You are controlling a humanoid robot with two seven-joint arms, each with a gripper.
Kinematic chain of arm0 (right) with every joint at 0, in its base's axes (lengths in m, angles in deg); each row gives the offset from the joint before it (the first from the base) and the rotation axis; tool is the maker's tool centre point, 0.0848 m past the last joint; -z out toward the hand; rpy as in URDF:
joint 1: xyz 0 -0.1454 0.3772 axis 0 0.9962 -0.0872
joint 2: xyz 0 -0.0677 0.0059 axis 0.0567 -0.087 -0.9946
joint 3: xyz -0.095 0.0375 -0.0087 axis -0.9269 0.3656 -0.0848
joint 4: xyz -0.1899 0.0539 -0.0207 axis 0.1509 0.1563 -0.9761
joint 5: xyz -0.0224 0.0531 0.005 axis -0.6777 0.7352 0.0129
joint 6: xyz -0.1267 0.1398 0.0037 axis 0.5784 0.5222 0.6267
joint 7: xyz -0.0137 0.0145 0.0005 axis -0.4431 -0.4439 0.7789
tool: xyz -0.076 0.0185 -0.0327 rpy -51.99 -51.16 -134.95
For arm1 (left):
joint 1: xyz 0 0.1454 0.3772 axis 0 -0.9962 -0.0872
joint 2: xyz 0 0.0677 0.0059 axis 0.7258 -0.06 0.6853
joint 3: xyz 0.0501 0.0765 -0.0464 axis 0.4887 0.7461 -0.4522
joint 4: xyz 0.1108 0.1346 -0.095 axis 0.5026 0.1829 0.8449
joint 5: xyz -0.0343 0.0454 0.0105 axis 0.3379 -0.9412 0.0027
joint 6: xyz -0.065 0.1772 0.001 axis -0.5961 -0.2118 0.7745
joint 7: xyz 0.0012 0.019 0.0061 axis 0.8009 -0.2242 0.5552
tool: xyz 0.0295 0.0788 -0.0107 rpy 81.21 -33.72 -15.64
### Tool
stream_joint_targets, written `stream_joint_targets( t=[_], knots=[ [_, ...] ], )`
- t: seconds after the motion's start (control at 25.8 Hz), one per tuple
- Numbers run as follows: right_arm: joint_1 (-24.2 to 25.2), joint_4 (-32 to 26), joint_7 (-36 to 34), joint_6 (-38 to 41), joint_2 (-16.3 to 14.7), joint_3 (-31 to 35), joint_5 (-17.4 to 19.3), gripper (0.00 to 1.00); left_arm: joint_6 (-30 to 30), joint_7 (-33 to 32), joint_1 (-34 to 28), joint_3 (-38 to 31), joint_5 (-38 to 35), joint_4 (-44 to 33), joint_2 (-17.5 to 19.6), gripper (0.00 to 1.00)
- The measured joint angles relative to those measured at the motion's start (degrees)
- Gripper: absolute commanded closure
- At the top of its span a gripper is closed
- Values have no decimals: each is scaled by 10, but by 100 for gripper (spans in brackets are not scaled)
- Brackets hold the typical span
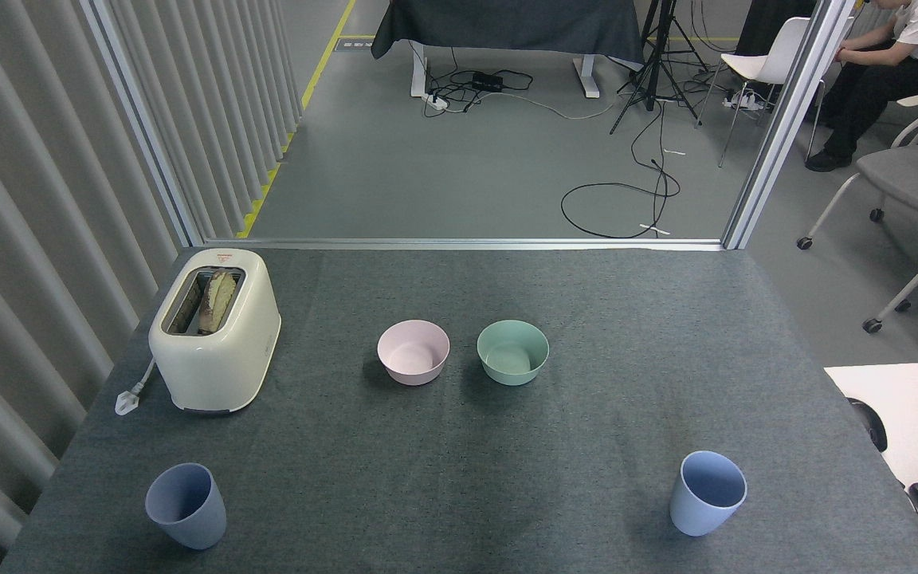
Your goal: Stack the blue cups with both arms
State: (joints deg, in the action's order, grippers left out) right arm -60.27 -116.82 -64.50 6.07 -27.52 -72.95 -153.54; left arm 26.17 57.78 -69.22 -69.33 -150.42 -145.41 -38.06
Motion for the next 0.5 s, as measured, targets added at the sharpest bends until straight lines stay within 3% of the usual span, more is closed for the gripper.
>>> stream_joint_targets(
  t=[0.5],
  knots=[
    [0,0,3,-1,0,-6,0,0,-4,2,3,-1,12,2,-5,0]
  ],
)
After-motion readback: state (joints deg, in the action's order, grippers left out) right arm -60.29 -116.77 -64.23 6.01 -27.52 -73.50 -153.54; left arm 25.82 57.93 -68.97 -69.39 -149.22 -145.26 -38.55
